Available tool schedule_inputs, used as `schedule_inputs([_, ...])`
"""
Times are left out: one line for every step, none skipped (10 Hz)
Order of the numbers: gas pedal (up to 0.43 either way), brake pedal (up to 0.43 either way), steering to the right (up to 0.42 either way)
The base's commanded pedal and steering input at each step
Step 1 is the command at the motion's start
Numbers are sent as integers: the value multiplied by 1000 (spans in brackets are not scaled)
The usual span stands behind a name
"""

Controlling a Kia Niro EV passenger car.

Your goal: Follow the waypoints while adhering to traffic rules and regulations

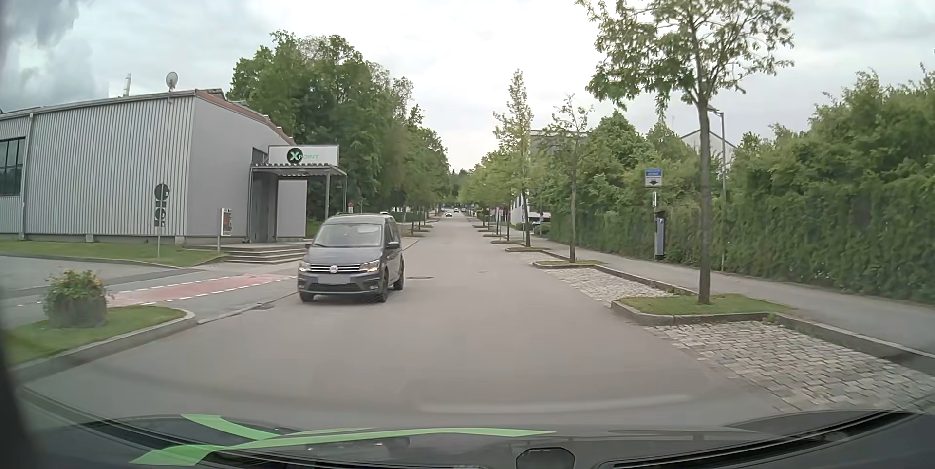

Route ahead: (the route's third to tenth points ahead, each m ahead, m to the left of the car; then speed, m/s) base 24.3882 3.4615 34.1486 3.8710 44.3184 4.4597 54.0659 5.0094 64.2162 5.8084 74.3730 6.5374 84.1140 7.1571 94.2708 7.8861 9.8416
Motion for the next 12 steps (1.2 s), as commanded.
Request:
schedule_inputs([87,0,-11])
schedule_inputs([98,0,-11])
schedule_inputs([98,0,-11])
schedule_inputs([98,0,-11])
schedule_inputs([98,0,-11])
schedule_inputs([98,0,-11])
schedule_inputs([98,0,-11])
schedule_inputs([98,0,-11])
schedule_inputs([98,0,-11])
schedule_inputs([98,0,-11])
schedule_inputs([98,0,-10])
schedule_inputs([98,0,-10])
